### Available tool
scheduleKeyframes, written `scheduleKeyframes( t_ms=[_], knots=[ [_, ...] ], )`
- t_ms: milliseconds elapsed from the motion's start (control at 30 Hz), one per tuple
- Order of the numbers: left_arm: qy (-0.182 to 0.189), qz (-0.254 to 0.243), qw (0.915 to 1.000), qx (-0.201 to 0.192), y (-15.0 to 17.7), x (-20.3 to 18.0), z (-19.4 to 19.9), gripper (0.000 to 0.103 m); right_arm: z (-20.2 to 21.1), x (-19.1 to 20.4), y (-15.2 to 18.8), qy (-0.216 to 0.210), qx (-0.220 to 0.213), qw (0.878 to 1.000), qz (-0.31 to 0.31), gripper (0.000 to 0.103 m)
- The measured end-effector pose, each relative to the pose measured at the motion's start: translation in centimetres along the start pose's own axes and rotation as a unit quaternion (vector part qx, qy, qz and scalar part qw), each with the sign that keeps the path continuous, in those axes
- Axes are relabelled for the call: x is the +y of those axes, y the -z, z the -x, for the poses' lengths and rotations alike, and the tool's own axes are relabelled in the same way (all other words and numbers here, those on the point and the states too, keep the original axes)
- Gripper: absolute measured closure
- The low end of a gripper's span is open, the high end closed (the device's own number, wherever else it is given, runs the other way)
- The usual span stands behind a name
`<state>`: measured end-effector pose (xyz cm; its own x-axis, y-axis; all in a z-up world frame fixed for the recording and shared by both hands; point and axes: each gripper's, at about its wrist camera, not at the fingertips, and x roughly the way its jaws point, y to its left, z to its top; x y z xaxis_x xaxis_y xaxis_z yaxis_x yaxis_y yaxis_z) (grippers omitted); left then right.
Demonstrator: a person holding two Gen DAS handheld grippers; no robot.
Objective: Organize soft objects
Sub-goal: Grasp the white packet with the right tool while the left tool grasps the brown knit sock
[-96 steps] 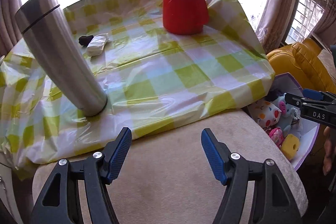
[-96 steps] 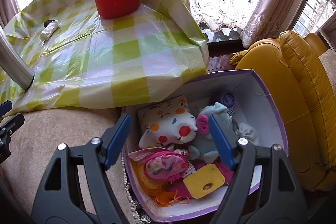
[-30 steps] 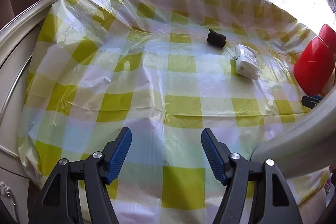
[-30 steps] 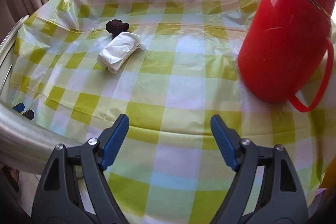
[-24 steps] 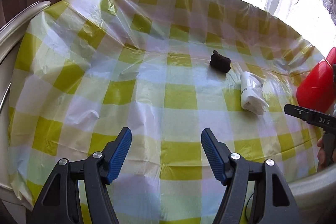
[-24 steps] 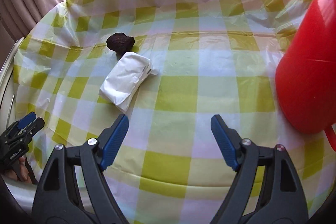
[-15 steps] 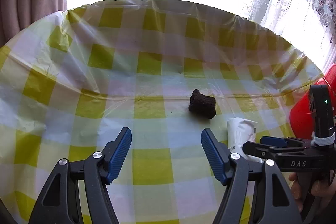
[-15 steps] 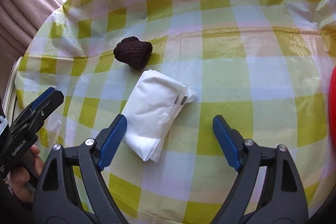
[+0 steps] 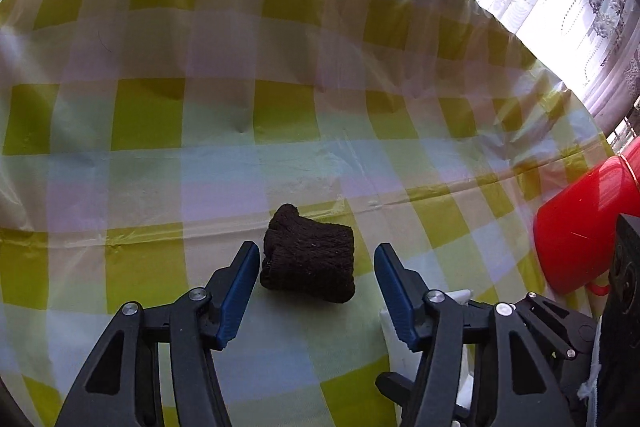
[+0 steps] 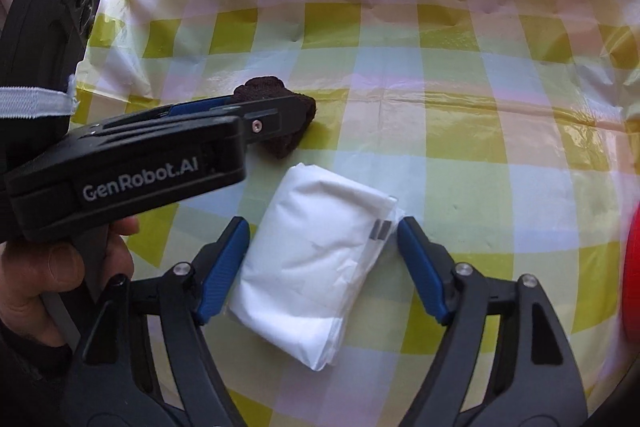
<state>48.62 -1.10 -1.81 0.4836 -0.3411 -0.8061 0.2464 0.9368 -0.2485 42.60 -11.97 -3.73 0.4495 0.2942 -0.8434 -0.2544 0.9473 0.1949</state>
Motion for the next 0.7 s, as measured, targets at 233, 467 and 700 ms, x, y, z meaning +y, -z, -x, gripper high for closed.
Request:
scheduleKeyframes(
  t_ms=[233,467,700],
  knots=[
    [-0.023,-0.013,0.9996,-0.001,0.7,-0.6,-0.1,0.072,0.7,-0.3,0.6,0.03,-0.016,0.999,0.011,0.048],
    [-0.045,0.015,0.9988,-0.015,3.6,0.7,2.9,0.072,2.4,-1.2,2.3,0.065,-0.028,0.997,0.006,0.048],
    [-0.071,0.061,0.9952,-0.028,8.5,1.9,6.7,0.072,5.1,-3.0,5.1,0.083,-0.036,0.996,-0.017,0.048]
  ],
)
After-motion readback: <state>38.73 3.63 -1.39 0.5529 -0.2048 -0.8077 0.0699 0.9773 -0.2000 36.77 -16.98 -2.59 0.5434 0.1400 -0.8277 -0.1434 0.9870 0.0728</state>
